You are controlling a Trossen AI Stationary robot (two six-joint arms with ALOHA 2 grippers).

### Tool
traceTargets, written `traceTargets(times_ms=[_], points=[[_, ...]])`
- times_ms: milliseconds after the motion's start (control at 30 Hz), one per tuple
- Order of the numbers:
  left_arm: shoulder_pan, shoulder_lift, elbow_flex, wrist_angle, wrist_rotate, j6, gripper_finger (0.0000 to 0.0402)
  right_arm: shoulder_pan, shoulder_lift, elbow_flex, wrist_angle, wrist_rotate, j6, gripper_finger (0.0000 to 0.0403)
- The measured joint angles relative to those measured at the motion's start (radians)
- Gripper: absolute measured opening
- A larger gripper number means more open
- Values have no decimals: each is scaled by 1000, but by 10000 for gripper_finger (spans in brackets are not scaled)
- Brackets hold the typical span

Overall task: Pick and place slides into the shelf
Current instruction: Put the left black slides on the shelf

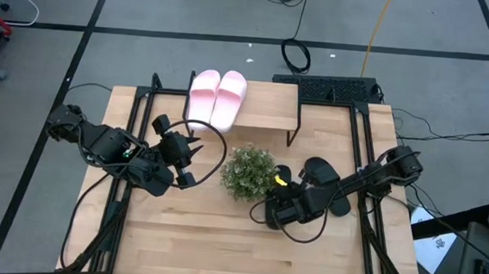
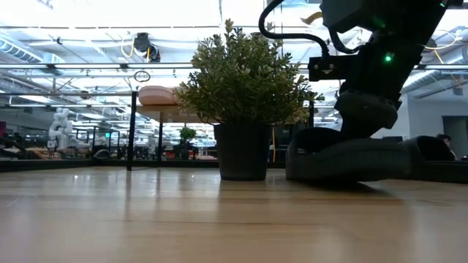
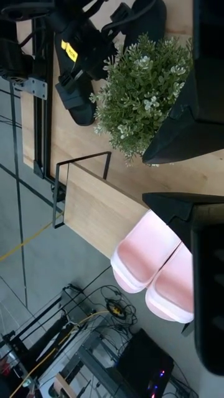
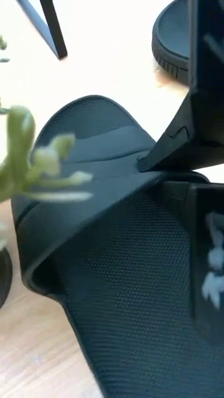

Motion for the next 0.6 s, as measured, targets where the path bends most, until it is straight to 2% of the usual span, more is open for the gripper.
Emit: traceTargets(times_ms=[133,400,600], points=[[0,0,0,0,0,0,85,2,-39,-2,-41,-56,13,4],[0,0,0,0,-16,3,85,9,-220,21,-272,-214,68,2],[0,0,0,1,-48,6,85,34,-370,79,-288,-308,130,1]])
